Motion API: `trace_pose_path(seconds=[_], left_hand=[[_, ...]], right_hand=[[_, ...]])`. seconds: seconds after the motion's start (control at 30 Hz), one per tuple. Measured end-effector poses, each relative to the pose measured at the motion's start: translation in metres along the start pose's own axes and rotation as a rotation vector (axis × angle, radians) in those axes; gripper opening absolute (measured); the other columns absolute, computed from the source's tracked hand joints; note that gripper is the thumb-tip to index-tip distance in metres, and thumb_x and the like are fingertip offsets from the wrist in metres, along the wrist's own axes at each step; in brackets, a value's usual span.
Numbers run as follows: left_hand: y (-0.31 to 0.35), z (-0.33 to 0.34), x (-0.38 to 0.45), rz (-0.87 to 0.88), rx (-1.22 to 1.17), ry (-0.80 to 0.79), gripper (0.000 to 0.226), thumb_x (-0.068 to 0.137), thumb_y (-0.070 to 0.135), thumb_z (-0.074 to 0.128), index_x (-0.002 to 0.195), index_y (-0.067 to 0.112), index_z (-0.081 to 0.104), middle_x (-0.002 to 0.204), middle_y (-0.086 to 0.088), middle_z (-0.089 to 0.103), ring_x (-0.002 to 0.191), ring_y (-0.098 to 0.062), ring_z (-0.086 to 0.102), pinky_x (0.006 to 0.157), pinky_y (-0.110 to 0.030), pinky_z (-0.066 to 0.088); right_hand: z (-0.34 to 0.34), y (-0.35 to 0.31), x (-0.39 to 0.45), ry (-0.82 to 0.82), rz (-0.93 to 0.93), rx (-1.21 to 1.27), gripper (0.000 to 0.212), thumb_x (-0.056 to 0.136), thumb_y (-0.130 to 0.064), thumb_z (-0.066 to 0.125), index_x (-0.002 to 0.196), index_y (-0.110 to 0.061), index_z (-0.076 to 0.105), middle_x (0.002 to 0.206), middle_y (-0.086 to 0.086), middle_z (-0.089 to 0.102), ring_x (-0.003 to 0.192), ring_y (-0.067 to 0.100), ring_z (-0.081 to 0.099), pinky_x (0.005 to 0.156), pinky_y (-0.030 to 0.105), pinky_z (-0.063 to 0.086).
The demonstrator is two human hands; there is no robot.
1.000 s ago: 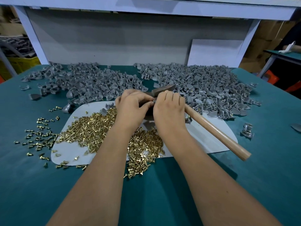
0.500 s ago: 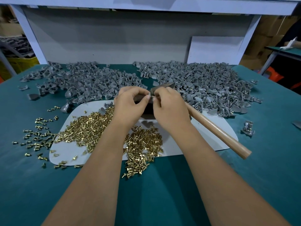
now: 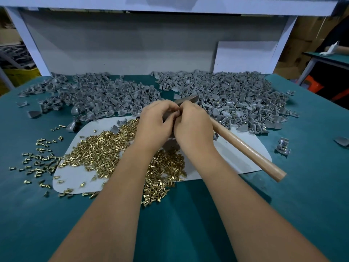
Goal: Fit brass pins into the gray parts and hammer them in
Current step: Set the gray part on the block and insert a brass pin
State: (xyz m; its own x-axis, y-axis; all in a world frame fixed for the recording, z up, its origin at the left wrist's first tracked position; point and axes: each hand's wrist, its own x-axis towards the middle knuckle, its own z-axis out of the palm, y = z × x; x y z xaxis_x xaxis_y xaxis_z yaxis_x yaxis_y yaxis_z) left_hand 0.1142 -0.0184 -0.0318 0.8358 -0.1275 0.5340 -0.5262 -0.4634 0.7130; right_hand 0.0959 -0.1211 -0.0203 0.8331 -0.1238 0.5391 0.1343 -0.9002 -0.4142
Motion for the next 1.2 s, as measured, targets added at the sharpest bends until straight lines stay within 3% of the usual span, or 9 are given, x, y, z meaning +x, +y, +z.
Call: trace_pose_path(seconds=[0.2,0.3,0.37,0.43,0.63,1.03,1.1,1.2], left_hand=[[0.002,-0.003,0.0,0.072,0.147,0.061,0.016,0.089,0.005,0.064,0.097,0.014,0.075,0.094,0.009,0.064,0.101,-0.021,0.061,0.098,-0.051,0.044],[0.001,-0.003,0.002,0.095,0.231,0.089,0.017,0.09,0.008,0.064,0.099,0.018,0.075,0.099,0.009,0.065,0.108,-0.018,0.056,0.106,-0.035,0.029],[-0.001,-0.003,0.002,0.098,0.273,0.101,0.018,0.091,0.009,0.063,0.1,0.02,0.074,0.104,0.006,0.066,0.111,-0.016,0.053,0.096,-0.021,0.016],[-0.003,-0.004,0.002,0.113,0.3,0.104,0.019,0.09,0.007,0.063,0.1,0.02,0.074,0.105,0.002,0.067,0.111,-0.015,0.052,0.092,-0.021,0.013],[-0.002,-0.004,0.001,0.185,0.352,0.119,0.023,0.086,0.003,0.061,0.094,0.02,0.074,0.095,0.008,0.066,0.102,-0.001,0.046,0.086,-0.023,0.009],[-0.002,-0.004,0.001,0.227,0.508,0.098,0.031,0.073,-0.006,0.06,0.091,0.016,0.073,0.088,0.001,0.065,0.1,-0.005,0.043,0.094,-0.037,0.013],[-0.002,-0.004,0.001,0.217,0.484,0.134,0.028,0.075,-0.001,0.059,0.092,0.015,0.074,0.091,0.0,0.064,0.097,-0.008,0.038,0.092,-0.038,0.014],[-0.003,-0.004,0.003,0.027,0.309,0.188,0.016,0.094,0.02,0.059,0.1,0.025,0.074,0.097,0.013,0.051,0.097,-0.005,0.029,0.094,-0.032,0.017]], right_hand=[[-0.003,-0.003,-0.003,-0.015,-0.128,-0.151,0.018,0.092,-0.006,0.046,0.108,-0.005,0.055,0.104,0.012,0.063,0.098,0.029,0.057,0.077,0.034,0.042],[-0.004,-0.003,-0.005,-0.039,-0.158,-0.215,0.02,0.093,-0.005,0.045,0.112,-0.004,0.05,0.109,0.013,0.061,0.101,0.029,0.057,0.078,0.033,0.044],[-0.003,-0.004,-0.006,-0.068,-0.182,-0.281,0.021,0.094,-0.006,0.043,0.115,-0.005,0.046,0.114,0.012,0.058,0.105,0.027,0.055,0.081,0.032,0.044],[-0.001,-0.005,-0.006,-0.082,-0.189,-0.319,0.022,0.095,-0.005,0.039,0.117,-0.005,0.043,0.117,0.013,0.056,0.106,0.028,0.054,0.083,0.032,0.043],[0.0,-0.01,-0.006,-0.096,-0.17,-0.385,0.022,0.097,-0.005,0.035,0.118,-0.003,0.041,0.118,0.014,0.055,0.107,0.028,0.054,0.081,0.033,0.044],[0.004,-0.009,-0.003,-0.105,-0.121,-0.369,0.023,0.098,-0.004,0.03,0.119,-0.003,0.041,0.119,0.015,0.053,0.108,0.029,0.054,0.083,0.034,0.044],[0.001,-0.009,-0.003,-0.047,-0.157,-0.33,0.019,0.096,-0.004,0.037,0.114,-0.005,0.043,0.114,0.014,0.056,0.103,0.027,0.055,0.077,0.031,0.042],[-0.005,-0.007,-0.002,0.048,-0.139,-0.102,0.012,0.095,-0.009,0.041,0.104,-0.007,0.048,0.101,0.01,0.059,0.089,0.025,0.054,0.068,0.03,0.036]])
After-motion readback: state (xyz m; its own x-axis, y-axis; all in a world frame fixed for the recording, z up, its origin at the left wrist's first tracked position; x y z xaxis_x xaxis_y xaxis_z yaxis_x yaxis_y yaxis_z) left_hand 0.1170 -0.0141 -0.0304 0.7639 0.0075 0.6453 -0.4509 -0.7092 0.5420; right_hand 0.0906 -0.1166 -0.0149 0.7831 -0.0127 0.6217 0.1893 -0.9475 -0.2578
